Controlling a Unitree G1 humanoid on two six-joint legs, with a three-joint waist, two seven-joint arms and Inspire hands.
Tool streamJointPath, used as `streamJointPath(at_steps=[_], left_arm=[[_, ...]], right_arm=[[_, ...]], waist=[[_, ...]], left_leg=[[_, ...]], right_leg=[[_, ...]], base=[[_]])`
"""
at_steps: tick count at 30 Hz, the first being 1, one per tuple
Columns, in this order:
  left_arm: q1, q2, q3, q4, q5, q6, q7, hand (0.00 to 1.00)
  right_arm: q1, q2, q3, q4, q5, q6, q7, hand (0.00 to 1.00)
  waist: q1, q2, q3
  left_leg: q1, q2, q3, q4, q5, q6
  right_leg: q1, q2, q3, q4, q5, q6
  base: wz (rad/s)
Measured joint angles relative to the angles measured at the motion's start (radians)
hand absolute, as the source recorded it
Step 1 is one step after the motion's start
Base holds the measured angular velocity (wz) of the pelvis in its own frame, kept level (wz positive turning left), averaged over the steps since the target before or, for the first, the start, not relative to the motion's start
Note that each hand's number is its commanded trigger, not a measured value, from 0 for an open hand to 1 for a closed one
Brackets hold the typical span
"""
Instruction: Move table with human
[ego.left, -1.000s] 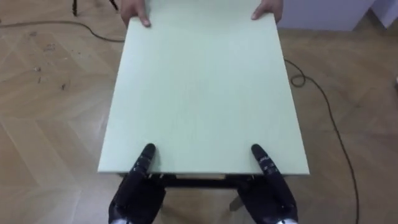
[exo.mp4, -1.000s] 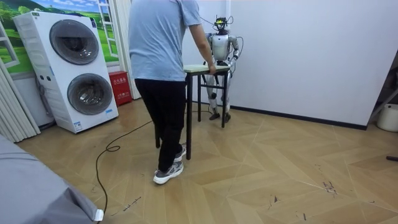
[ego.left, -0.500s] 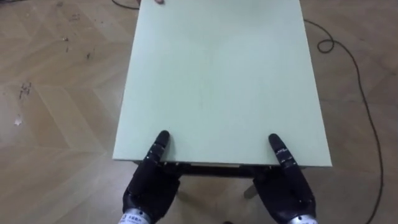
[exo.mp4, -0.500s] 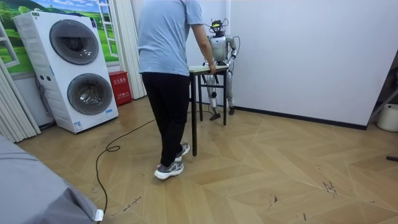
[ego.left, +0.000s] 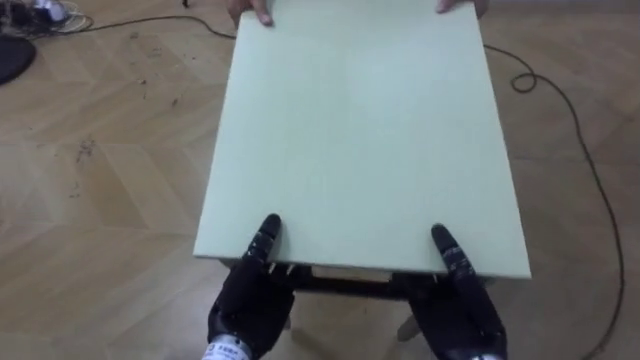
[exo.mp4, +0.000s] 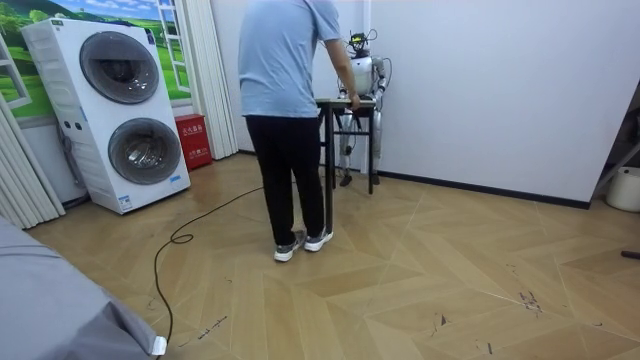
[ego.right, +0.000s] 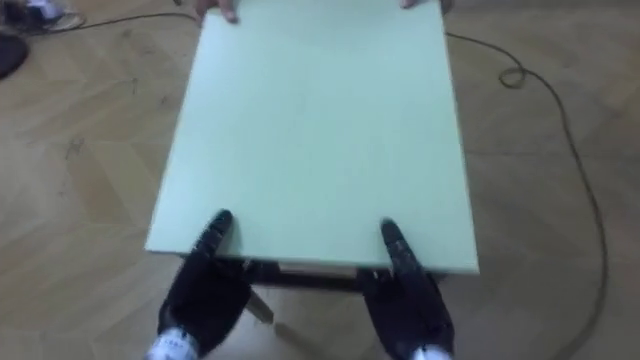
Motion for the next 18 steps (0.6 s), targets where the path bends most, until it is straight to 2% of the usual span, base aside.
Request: streamJointPath(at_steps=[1,2,3,4,5,6,9,15,18], left_arm=[[0.002,-0.003,0.000,0.002,0.000,0.007,0.000,1.00],[0.014,-0.006,0.000,0.001,-0.001,0.015,0.000,1.00],[0.021,-0.009,0.004,-0.001,-0.003,0.012,-0.009,1.00],[0.021,-0.006,0.004,-0.001,-0.003,0.010,-0.015,1.00],[0.022,0.004,0.005,-0.002,0.000,0.005,-0.034,1.00],[0.029,0.009,0.005,-0.007,0.000,0.004,-0.038,1.00],[0.037,0.011,0.005,-0.010,-0.001,0.002,-0.041,1.00],[0.047,0.026,0.003,-0.027,-0.001,-0.029,-0.044,1.00],[0.047,0.031,0.003,-0.034,-0.001,-0.042,-0.047,1.00]], right_arm=[[-0.001,-0.009,0.002,0.000,0.004,-0.001,-0.003,1.00],[-0.004,-0.027,0.008,-0.003,0.012,-0.001,-0.011,1.00],[-0.005,-0.029,0.007,-0.003,0.017,-0.001,-0.015,1.00],[-0.005,-0.025,0.010,-0.003,0.022,-0.001,-0.015,1.00],[-0.003,-0.022,0.014,-0.003,0.031,-0.001,-0.015,1.00],[-0.001,-0.023,0.016,-0.003,0.031,0.000,-0.015,1.00],[0.000,-0.022,0.018,-0.002,0.026,-0.002,-0.015,1.00],[-0.003,-0.011,0.030,-0.003,0.024,-0.002,-0.014,1.00],[-0.012,-0.013,0.046,-0.004,0.024,-0.018,-0.012,1.00]], waist=[[0.018,0.012,-0.0042],[0.053,0.026,-0.0122],[0.076,0.030,-0.0180],[0.077,0.025,-0.0146],[0.076,0.008,-0.0076],[0.075,0.000,-0.0068],[0.074,-0.001,-0.0067],[0.075,-0.007,-0.0062],[0.075,-0.008,-0.0059]], left_leg=[[-0.004,0.005,-0.002,0.003,0.001,-0.005],[-0.005,0.006,-0.024,-0.018,0.004,-0.002],[0.008,0.007,-0.033,-0.047,0.011,0.003],[0.013,0.007,-0.035,-0.059,0.018,0.003],[0.021,0.007,-0.042,-0.079,0.032,0.005],[0.020,0.012,-0.043,-0.083,0.036,0.006],[0.016,0.012,-0.043,-0.099,0.042,0.016],[0.018,0.007,-0.048,-0.120,0.046,0.021],[0.018,0.008,-0.058,-0.129,0.046,0.021]], right_leg=[[0.003,0.017,0.005,-0.022,0.009,0.003],[0.014,0.055,0.009,-0.080,0.046,-0.007],[0.031,0.079,0.012,-0.130,0.087,-0.026],[0.041,0.083,0.010,-0.146,0.098,-0.027],[0.058,0.086,0.003,-0.176,0.114,-0.025],[0.071,0.096,0.001,-0.207,0.134,-0.022],[0.087,0.101,0.001,-0.263,0.165,-0.012],[0.097,0.103,0.001,-0.298,0.177,-0.003],[0.105,0.106,-0.009,-0.314,0.178,-0.002]], base=[[-0.61],[-0.83],[-0.69],[-0.22],[0.06],[0.07],[-0.01],[0.01],[0.08]])
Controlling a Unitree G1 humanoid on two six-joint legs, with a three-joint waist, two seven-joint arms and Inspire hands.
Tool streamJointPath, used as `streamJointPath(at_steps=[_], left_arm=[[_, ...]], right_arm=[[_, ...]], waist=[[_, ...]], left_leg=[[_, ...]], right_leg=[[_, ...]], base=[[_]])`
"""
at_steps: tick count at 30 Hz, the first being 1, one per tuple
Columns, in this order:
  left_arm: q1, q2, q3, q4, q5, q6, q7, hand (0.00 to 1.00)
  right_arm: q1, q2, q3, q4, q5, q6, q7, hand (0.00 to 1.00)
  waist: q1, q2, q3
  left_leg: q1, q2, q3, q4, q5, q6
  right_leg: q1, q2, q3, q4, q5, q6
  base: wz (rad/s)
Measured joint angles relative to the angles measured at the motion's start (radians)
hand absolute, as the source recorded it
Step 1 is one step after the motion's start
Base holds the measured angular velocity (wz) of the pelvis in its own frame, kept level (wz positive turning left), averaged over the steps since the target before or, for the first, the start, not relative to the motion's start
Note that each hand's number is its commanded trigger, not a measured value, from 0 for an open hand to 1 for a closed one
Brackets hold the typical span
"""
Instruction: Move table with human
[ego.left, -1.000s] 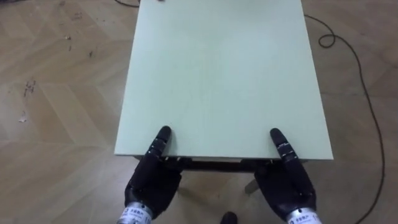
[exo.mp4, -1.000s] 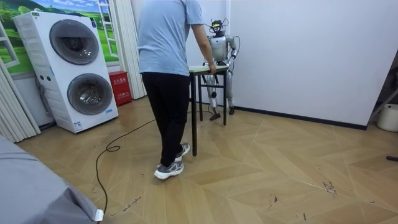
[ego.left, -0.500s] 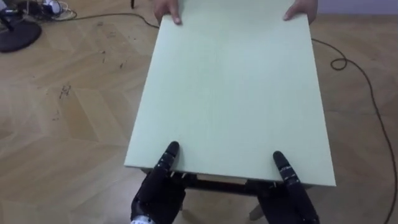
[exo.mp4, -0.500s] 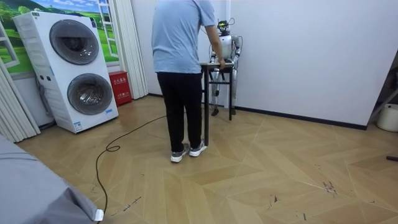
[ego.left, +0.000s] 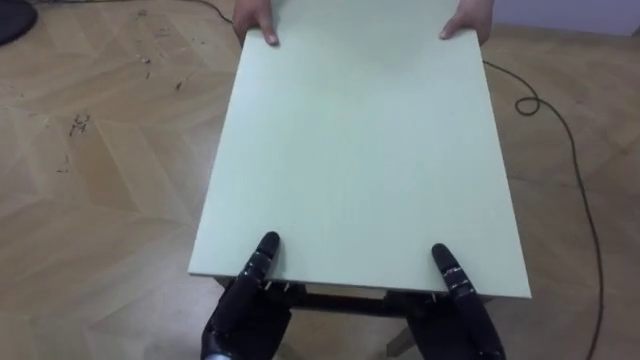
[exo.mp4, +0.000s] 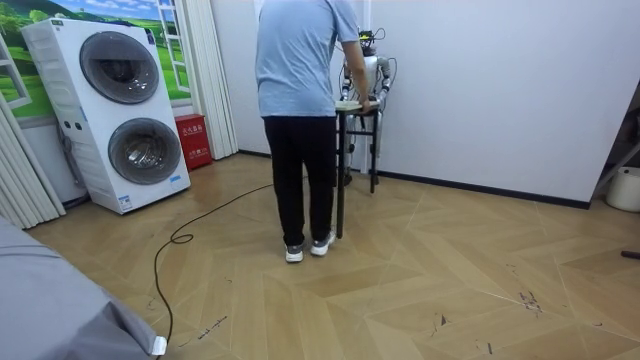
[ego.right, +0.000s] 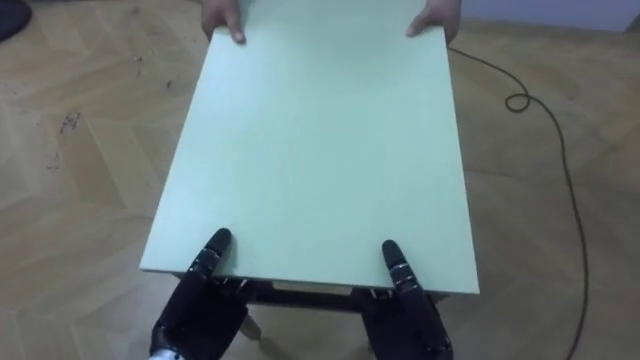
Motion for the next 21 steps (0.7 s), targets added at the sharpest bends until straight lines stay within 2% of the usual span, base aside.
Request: streamJointPath(at_steps=[4,8,13,18,21], left_arm=[[0.005,0.000,0.005,-0.008,0.000,-0.009,-0.006,1.00],[0.006,-0.002,0.016,-0.011,0.000,-0.020,-0.006,1.00],[0.033,-0.021,0.024,-0.024,0.000,-0.032,-0.007,1.00],[0.036,-0.026,0.044,-0.036,-0.004,-0.032,-0.010,1.00],[0.038,-0.026,0.046,-0.039,-0.020,-0.033,-0.016,1.00]], right_arm=[[-0.016,0.001,0.002,-0.001,-0.008,-0.001,0.002,1.00],[-0.030,0.004,0.015,0.000,-0.013,-0.001,-0.003,1.00],[-0.055,0.003,0.018,0.010,-0.035,0.000,-0.006,1.00],[-0.079,0.000,0.033,0.008,-0.033,0.000,-0.007,1.00],[-0.093,-0.004,0.034,0.009,-0.033,0.002,-0.007,1.00]], waist=[[0.013,-0.001,0.0003],[0.049,0.000,0.0018],[0.072,0.002,0.0032],[0.082,0.002,0.0034],[0.095,0.002,0.0035]], left_leg=[[-0.001,0.001,-0.008,-0.005,0.001,0.000],[0.014,0.006,-0.020,-0.013,0.002,0.000],[0.019,0.011,-0.040,-0.019,0.002,0.000],[0.019,0.014,-0.085,-0.018,0.002,0.000],[0.016,0.015,-0.096,-0.018,0.002,-0.001]], right_leg=[[0.002,0.000,-0.016,-0.004,0.000,0.000],[0.025,0.003,-0.037,-0.021,0.000,0.000],[0.052,0.003,-0.067,-0.047,0.000,0.000],[0.087,0.001,-0.106,-0.071,-0.001,0.001],[0.089,0.001,-0.113,-0.072,-0.002,0.003]], base=[[0.06],[0.09],[0.16],[0.25],[0.13]])
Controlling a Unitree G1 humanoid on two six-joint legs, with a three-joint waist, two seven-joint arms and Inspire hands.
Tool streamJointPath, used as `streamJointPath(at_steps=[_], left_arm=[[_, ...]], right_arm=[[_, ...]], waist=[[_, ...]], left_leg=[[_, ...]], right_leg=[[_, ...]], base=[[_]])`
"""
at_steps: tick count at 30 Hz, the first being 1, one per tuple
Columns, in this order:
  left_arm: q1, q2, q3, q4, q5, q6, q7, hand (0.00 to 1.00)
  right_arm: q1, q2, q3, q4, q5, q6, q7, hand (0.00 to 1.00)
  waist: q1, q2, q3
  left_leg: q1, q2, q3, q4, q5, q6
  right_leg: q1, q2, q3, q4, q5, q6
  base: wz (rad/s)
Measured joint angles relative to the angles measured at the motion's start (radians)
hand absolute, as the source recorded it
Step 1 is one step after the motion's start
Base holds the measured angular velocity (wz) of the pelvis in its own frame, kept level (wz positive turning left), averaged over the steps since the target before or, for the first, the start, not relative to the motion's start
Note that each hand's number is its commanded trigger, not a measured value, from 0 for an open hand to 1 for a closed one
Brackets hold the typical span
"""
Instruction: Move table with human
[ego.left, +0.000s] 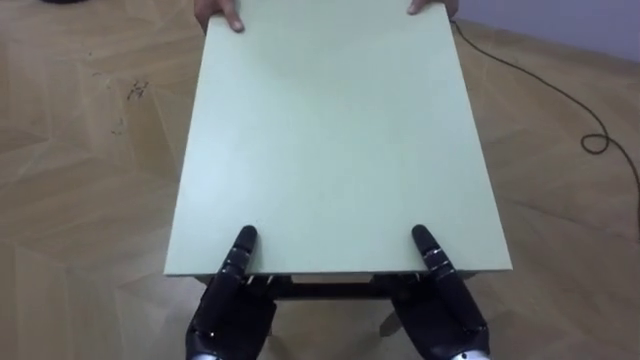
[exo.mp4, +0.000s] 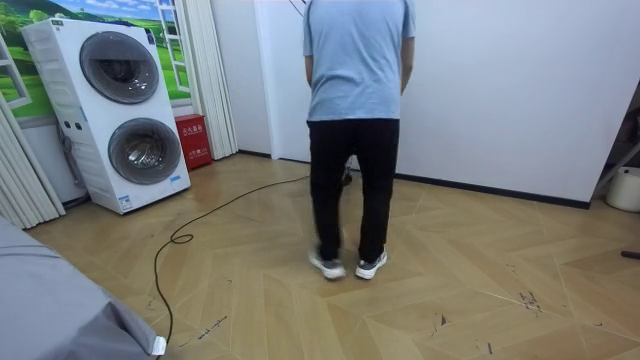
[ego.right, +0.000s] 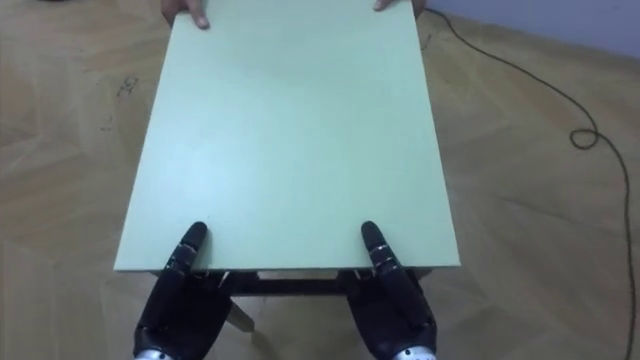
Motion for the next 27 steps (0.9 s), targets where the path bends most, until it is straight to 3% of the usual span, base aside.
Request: streamJointPath(at_steps=[7,11,16,19,21,27], left_arm=[[0.016,0.001,-0.001,-0.016,-0.020,-0.001,0.000,1.00],[0.020,-0.003,-0.001,-0.019,-0.020,-0.001,0.003,1.00],[0.017,-0.003,-0.004,-0.019,-0.020,-0.001,0.005,1.00],[0.017,-0.004,-0.009,-0.019,-0.027,0.002,0.004,1.00],[0.018,-0.004,-0.007,-0.019,-0.028,0.002,0.004,1.00],[0.024,-0.006,0.005,-0.021,-0.028,0.011,0.014,1.00]], right_arm=[[-0.017,0.001,0.004,0.000,-0.001,0.000,0.000,1.00],[-0.017,-0.001,0.003,0.003,-0.004,0.002,0.000,1.00],[-0.018,0.003,-0.005,0.004,-0.018,0.003,0.000,1.00],[-0.019,0.004,-0.025,0.002,-0.049,0.006,0.002,1.00],[-0.018,0.007,-0.024,0.003,-0.052,0.007,0.002,1.00],[-0.018,0.011,-0.024,0.002,-0.057,0.027,-0.008,1.00]], waist=[[0.005,0.000,-0.0002],[-0.014,0.001,-0.0003],[-0.046,0.007,-0.0005],[-0.049,0.020,-0.0008],[-0.039,0.024,0.0006],[-0.008,0.038,0.0050]], left_leg=[[-0.030,0.001,-0.059,0.001,0.014,-0.006],[-0.055,0.001,-0.109,0.019,0.021,-0.011],[-0.099,-0.002,-0.088,0.048,0.032,-0.020],[-0.107,0.001,-0.019,0.043,0.051,-0.016],[-0.108,0.000,0.012,0.044,0.055,-0.013],[-0.121,-0.020,0.014,0.052,0.068,0.005]], right_leg=[[0.000,-0.005,-0.037,0.000,-0.002,0.002],[0.034,-0.019,-0.126,-0.001,-0.017,0.005],[0.070,-0.041,-0.178,0.001,-0.053,0.019],[0.083,-0.054,-0.207,0.001,-0.057,0.023],[0.092,-0.063,-0.215,0.001,-0.061,0.030],[0.096,-0.091,-0.227,0.021,-0.063,0.033]], base=[[0.27],[0.67],[0.78],[0.51],[0.32],[0.22]])
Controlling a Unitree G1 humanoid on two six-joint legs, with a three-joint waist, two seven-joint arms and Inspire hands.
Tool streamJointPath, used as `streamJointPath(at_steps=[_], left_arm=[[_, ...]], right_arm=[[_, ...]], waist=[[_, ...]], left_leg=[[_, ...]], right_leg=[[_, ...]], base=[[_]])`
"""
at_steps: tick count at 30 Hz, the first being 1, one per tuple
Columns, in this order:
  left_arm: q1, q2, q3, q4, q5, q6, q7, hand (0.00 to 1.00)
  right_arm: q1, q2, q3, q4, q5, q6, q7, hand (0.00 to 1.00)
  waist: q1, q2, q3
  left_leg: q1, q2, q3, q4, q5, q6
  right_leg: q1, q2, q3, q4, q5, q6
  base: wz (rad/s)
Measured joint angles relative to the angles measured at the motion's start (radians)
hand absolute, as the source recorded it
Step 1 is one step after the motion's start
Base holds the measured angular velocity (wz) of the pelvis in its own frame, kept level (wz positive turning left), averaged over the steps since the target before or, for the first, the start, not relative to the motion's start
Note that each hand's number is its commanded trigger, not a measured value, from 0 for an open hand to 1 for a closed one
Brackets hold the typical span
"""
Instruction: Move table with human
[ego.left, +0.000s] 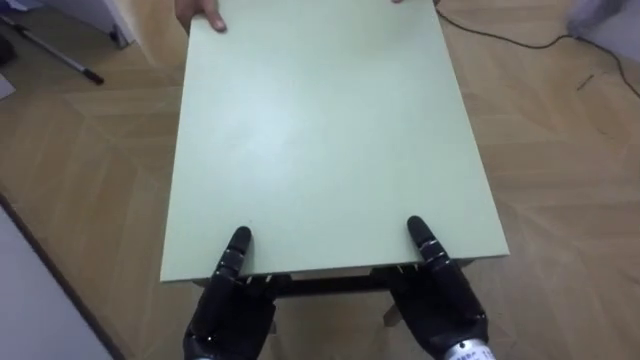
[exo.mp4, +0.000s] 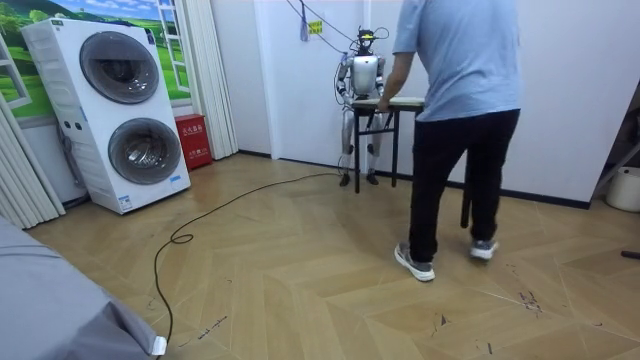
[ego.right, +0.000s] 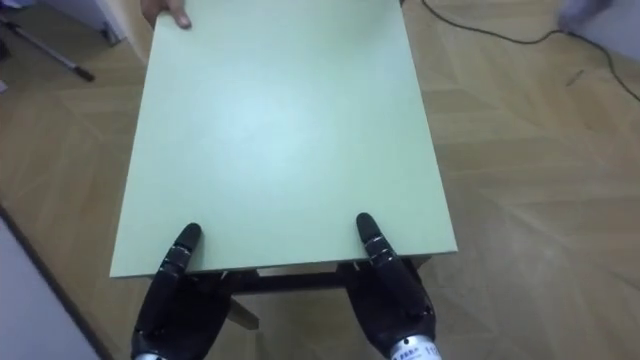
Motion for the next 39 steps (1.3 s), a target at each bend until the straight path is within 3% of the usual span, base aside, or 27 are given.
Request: streamJointPath(at_steps=[4,7,9,10,11,12,13,15,18,22,25,26,27,28,29,31,33,35,39], left_arm=[[0.005,-0.003,0.002,0.000,-0.001,0.006,0.013,1.00],[0.000,-0.002,0.002,0.000,-0.001,0.011,0.022,1.00],[-0.018,0.012,-0.011,0.000,-0.001,0.009,0.033,1.00],[-0.021,0.018,-0.015,0.000,-0.001,0.007,0.033,1.00],[-0.027,0.024,-0.015,0.000,-0.001,0.003,0.034,1.00],[-0.033,0.026,-0.013,0.000,-0.001,0.000,0.034,1.00],[-0.035,0.025,-0.012,0.000,-0.001,0.000,0.034,1.00],[-0.038,0.027,-0.002,-0.013,0.003,-0.003,0.034,1.00],[-0.038,0.027,0.005,-0.015,0.014,-0.005,0.034,1.00],[-0.034,0.024,0.012,-0.014,0.020,-0.005,0.034,1.00],[-0.026,0.020,0.012,-0.014,0.020,0.003,0.042,1.00],[-0.024,0.016,0.005,-0.006,0.020,0.003,0.049,1.00],[-0.026,0.017,0.009,-0.002,0.020,0.003,0.050,1.00],[-0.031,0.016,0.009,0.001,0.020,0.003,0.051,1.00],[-0.044,0.011,0.006,0.014,0.020,0.010,0.060,1.00],[-0.047,0.013,0.011,0.015,0.020,0.022,0.063,1.00],[-0.062,0.018,0.012,0.016,0.021,0.044,0.064,1.00],[-0.069,0.018,0.014,0.016,0.030,0.053,0.064,1.00],[-0.068,0.007,0.017,0.016,0.031,0.054,0.066,1.00]], right_arm=[[0.002,0.012,0.000,0.000,-0.006,0.002,-0.013,1.00],[0.006,0.012,-0.009,0.000,-0.007,0.010,-0.016,1.00],[0.012,0.014,-0.014,0.000,0.005,0.010,-0.017,1.00],[0.015,0.017,-0.015,0.000,0.008,0.010,-0.017,1.00],[0.019,0.023,-0.014,0.000,0.014,0.010,-0.017,1.00],[0.017,0.025,-0.011,-0.003,0.014,0.009,-0.017,1.00],[0.014,0.025,-0.012,-0.003,0.014,0.009,-0.016,1.00],[-0.002,0.032,-0.008,-0.001,0.018,0.008,-0.016,1.00],[-0.002,0.040,-0.005,0.002,0.020,0.009,-0.016,1.00],[0.000,0.041,0.002,0.003,0.021,0.009,-0.016,1.00],[0.005,0.037,0.003,0.009,0.020,0.008,-0.016,1.00],[0.006,0.034,0.003,0.020,0.021,0.008,-0.016,1.00],[0.006,0.036,0.003,0.022,0.020,0.008,-0.016,1.00],[0.006,0.035,0.002,0.021,0.019,0.007,-0.015,1.00],[0.010,0.031,0.000,0.022,0.020,-0.001,-0.015,1.00],[0.012,0.029,0.001,0.023,0.022,-0.001,-0.015,1.00],[0.020,0.030,-0.006,0.026,0.040,-0.002,-0.009,1.00],[0.022,0.031,-0.014,0.025,0.051,-0.001,-0.004,1.00],[0.019,0.030,-0.018,0.021,0.028,-0.001,-0.004,1.00]], waist=[[-0.002,0.001,0.0012],[-0.031,0.000,0.0016],[-0.070,-0.005,0.0048],[-0.072,-0.011,0.0050],[-0.077,-0.028,0.0047],[-0.077,-0.040,0.0035],[-0.075,-0.038,0.0028],[-0.052,-0.039,0.0024],[-0.056,-0.041,0.0026],[-0.048,-0.050,0.0050],[-0.038,-0.051,0.0041],[-0.033,-0.047,0.0048],[-0.033,-0.048,0.0049],[-0.033,-0.048,0.0053],[-0.041,-0.042,0.0046],[-0.058,-0.039,0.0014],[-0.102,-0.039,0.0011],[-0.104,-0.039,0.0007],[-0.085,-0.027,-0.0042]], left_leg=[[-0.006,-0.030,-0.011,-0.002,0.012,0.020],[-0.039,-0.072,-0.104,0.016,0.022,0.037],[-0.054,-0.114,-0.213,0.047,0.032,0.051],[-0.054,-0.121,-0.240,0.051,0.034,0.051],[-0.057,-0.144,-0.274,0.062,0.034,0.052],[-0.069,-0.163,-0.295,0.074,0.034,0.051],[-0.073,-0.176,-0.302,0.074,0.035,0.049],[-0.088,-0.175,-0.316,0.068,0.040,0.041],[-0.087,-0.173,-0.322,0.069,0.043,0.036],[-0.091,-0.177,-0.327,0.067,0.043,0.036],[-0.086,-0.183,-0.373,0.069,0.044,0.036],[-0.080,-0.172,-0.415,0.071,0.045,0.034],[-0.087,-0.174,-0.465,0.070,0.051,0.025],[-0.094,-0.178,-0.481,0.070,0.054,0.020],[-0.100,-0.186,-0.506,0.067,0.062,0.007],[-0.117,-0.167,-0.381,0.042,0.077,0.019],[-0.123,-0.097,-0.048,0.006,0.110,0.068],[-0.123,-0.082,0.029,-0.001,0.117,0.080],[-0.125,-0.089,0.025,-0.007,0.116,0.079]], right_leg=[[0.004,-0.040,-0.010,0.045,-0.013,0.020],[0.008,-0.062,0.020,0.084,-0.021,0.025],[0.016,-0.060,0.128,0.112,-0.041,0.009],[0.019,-0.054,0.162,0.115,-0.058,0.006],[0.022,-0.019,0.233,0.089,-0.098,-0.002],[0.020,0.013,0.261,0.059,-0.124,-0.007],[0.025,0.015,0.259,0.055,-0.124,-0.006],[0.040,0.023,0.243,0.024,-0.119,0.002],[0.075,0.029,0.196,0.000,-0.118,0.000],[0.094,0.035,0.195,-0.021,-0.118,0.000],[0.091,0.040,0.185,0.004,-0.116,-0.003],[0.071,0.051,0.210,0.040,-0.129,-0.008],[0.044,0.091,0.275,0.001,-0.129,-0.032],[0.026,0.108,0.285,-0.030,-0.116,-0.045],[0.013,0.122,0.263,-0.033,-0.091,-0.086],[0.035,0.118,0.182,-0.036,-0.088,-0.092],[0.060,0.110,0.098,-0.036,-0.088,-0.092],[0.061,0.118,0.102,-0.036,-0.089,-0.091],[0.063,0.120,0.090,-0.035,-0.094,-0.093]], base=[[0.42],[1.01],[1.37],[1.22],[1.00],[0.90],[0.61],[0.33],[0.53],[0.34],[0.36],[0.52],[0.58],[0.91],[0.95],[1.09],[1.40],[0.67],[0.11]])
